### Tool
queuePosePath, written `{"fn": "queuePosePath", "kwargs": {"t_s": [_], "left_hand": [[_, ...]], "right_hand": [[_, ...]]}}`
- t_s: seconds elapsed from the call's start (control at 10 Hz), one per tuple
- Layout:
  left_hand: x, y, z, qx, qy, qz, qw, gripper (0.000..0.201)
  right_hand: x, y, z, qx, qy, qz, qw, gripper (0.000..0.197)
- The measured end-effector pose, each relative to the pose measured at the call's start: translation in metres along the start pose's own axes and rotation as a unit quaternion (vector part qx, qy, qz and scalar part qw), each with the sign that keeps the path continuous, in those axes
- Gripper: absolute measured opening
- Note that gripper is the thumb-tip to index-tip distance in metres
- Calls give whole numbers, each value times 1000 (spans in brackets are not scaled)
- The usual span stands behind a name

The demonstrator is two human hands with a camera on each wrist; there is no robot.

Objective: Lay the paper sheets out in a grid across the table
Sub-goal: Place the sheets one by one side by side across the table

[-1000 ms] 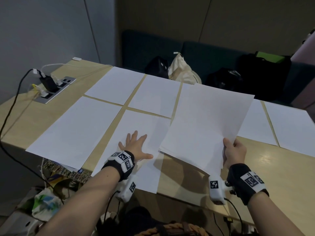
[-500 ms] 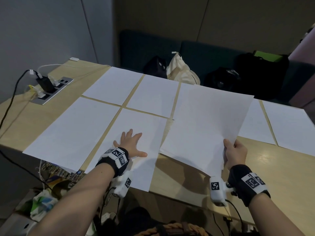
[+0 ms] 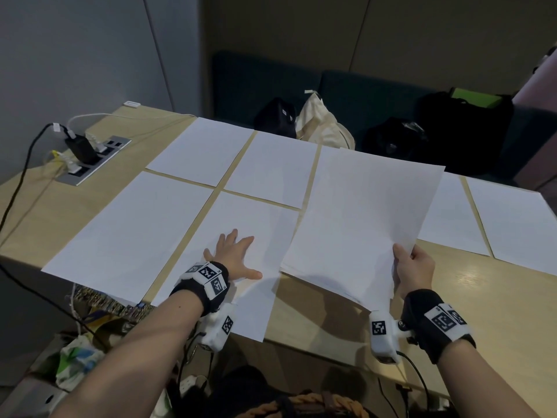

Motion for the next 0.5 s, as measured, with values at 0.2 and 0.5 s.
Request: {"fn": "queuePosePath", "kwargs": {"t_s": [0.2, 0.5], "left_hand": [[1, 0, 0, 0, -5, 2, 1000, 96], [11, 13, -5, 6, 78, -59, 995, 77]], "right_hand": [[3, 2, 3, 3, 4, -12, 1000, 31], [1, -2, -1, -15, -21, -2, 1000, 30]]}}
Point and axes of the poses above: each hand's wrist, its own z-axis towards the middle knuckle, its own x-axis out of the back of the hand, y = z × x, the point moved 1 cm from there along z, towards the middle knuckle, and after that the axes turned 12 degrees about z, right-handed, at the moved point
